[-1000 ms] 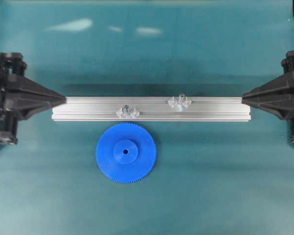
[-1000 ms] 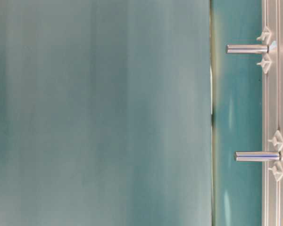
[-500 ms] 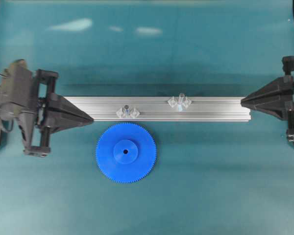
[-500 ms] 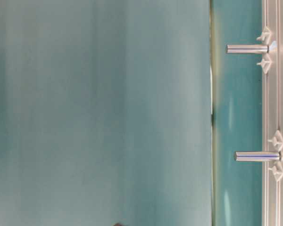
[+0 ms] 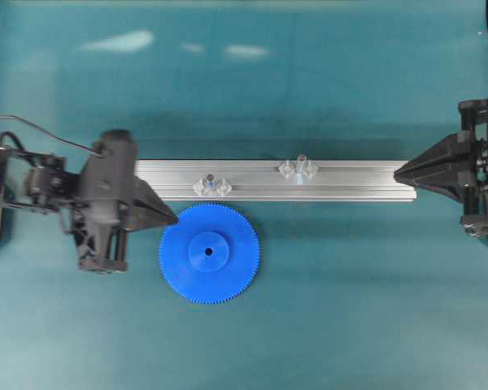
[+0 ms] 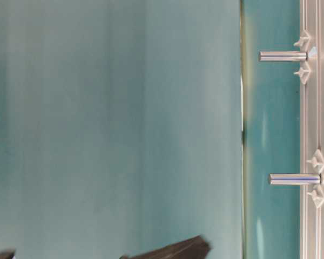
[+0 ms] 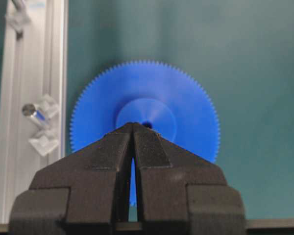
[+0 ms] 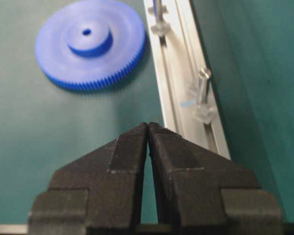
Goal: Insert the large gear onto the shaft.
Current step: 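Move the left gripper over the large blue gear's central hub, then lower the left gripper and close it around the gear hub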
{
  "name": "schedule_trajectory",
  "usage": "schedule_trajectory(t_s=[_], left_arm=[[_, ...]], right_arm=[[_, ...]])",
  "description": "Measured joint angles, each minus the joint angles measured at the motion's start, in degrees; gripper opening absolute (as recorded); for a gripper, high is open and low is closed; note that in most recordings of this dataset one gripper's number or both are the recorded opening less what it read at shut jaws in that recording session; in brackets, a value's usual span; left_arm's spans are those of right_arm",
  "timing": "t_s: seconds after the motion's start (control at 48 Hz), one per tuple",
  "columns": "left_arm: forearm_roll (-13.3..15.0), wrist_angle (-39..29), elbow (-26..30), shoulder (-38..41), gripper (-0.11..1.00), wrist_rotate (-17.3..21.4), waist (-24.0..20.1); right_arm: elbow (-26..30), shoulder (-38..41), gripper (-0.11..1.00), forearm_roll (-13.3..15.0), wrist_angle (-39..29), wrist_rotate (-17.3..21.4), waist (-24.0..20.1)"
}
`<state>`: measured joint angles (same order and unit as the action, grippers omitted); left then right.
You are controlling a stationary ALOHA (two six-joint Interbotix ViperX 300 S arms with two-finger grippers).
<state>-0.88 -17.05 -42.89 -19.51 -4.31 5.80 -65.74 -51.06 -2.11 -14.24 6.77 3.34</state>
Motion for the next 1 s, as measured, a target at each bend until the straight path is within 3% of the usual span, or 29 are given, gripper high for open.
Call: schedule_trajectory(t_s=[0.313, 0.688, 1.0], left_arm=[[0.0, -0.7, 4.0, 7.2, 0.01, -0.7, 0.7], [0.0, -4.0, 9.1, 17.6, 0.01, -4.7, 1.9], [0.0, -11.6, 13.6, 23.6, 0.01, -4.7, 2.2]], right_arm=[[0.0, 2.5, 0.14, 0.0, -0.4, 0.0, 0.4], [-0.4, 2.6, 0.15, 0.0, -0.4, 0.0, 0.5], [-1.1, 2.5, 0.14, 0.0, -0.4, 0.1, 0.8]])
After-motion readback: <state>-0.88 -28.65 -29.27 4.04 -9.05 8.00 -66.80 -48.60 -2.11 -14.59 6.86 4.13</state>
